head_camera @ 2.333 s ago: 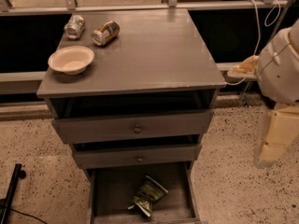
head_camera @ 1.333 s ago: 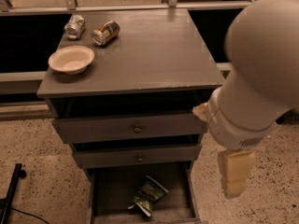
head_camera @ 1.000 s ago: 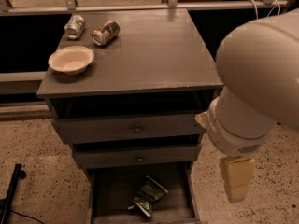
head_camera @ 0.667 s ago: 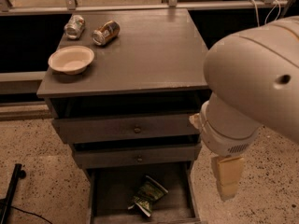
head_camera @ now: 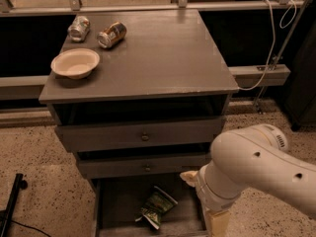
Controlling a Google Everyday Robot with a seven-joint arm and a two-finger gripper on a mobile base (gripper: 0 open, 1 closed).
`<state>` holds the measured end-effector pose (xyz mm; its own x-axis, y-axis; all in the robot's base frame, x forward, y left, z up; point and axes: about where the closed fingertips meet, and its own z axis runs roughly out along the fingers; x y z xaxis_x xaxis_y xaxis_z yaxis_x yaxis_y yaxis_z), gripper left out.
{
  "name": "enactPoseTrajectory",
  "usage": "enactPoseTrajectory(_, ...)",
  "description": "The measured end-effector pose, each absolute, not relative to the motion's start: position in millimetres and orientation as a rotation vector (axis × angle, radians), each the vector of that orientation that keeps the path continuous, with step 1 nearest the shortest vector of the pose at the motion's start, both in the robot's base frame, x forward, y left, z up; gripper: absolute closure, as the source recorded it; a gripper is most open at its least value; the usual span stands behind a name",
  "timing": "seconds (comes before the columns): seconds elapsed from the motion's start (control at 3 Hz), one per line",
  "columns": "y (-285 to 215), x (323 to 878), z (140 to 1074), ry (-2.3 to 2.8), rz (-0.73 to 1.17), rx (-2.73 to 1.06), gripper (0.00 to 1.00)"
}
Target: Pick green jalapeno chip bag from bottom drawer and place on counter
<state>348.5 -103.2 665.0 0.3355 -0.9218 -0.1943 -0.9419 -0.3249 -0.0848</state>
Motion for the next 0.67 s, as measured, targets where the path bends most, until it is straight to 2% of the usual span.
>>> enactPoseTrajectory(0.67,-93.4,364.8,658.0,1.641,0.139,-2.366,0.0)
